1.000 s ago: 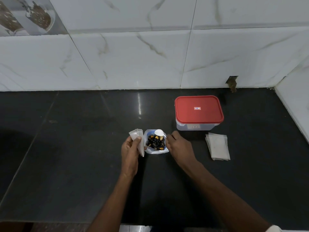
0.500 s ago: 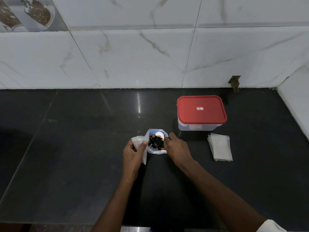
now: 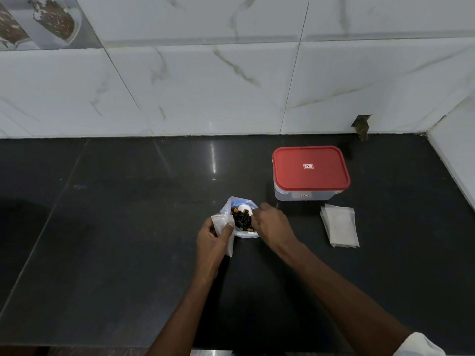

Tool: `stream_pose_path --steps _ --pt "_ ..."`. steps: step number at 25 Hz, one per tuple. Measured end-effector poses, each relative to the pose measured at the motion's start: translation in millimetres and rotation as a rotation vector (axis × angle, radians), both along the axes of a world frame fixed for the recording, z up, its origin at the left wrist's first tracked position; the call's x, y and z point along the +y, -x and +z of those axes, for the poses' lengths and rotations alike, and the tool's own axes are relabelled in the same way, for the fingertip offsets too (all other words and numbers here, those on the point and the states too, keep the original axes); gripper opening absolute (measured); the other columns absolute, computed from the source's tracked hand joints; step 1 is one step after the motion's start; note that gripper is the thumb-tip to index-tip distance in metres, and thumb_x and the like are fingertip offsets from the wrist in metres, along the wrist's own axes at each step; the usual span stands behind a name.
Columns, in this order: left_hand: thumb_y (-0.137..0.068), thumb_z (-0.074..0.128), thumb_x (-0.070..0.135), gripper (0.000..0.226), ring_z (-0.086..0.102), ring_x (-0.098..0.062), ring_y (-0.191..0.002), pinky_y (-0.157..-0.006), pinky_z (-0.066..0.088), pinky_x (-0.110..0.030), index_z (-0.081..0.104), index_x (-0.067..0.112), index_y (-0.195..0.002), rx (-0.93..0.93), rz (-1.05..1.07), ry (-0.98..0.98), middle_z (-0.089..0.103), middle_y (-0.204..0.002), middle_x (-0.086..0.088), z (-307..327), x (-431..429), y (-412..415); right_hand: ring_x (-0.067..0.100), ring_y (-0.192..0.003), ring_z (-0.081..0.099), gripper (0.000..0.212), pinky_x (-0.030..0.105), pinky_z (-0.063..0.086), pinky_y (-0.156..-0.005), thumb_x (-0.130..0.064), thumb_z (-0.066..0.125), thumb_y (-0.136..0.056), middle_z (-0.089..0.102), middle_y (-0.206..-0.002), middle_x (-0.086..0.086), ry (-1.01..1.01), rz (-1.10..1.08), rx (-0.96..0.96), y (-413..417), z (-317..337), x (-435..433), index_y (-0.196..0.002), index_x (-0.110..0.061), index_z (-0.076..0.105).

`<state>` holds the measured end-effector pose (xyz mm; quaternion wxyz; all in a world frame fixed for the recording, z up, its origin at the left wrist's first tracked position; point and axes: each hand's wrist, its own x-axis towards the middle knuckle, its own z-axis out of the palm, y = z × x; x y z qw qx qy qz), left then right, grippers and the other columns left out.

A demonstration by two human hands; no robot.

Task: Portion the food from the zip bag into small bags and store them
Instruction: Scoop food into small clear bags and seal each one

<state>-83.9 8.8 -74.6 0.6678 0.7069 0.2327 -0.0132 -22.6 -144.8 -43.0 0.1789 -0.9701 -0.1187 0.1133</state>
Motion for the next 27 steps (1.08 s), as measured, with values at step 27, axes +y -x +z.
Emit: stream_pose_path --steps 27 --pt "-0.076 0.074 0.038 0.057 0.058 -0.009 -0.120 -0.101 0.051 -0.046 0.052 0.053 -0.127 -0.188 -0.081 -0.398 0.060 -0.124 0.018 21 -14 0 0.004 -0.042 0.048 0.016 0.022 0.038 -0.045 -0.010 0.064 -0.082 0.063 -0.052 -0.003 -0.676 -0.339 0.038 19 63 -18 -0.071 -0.007 0.076"
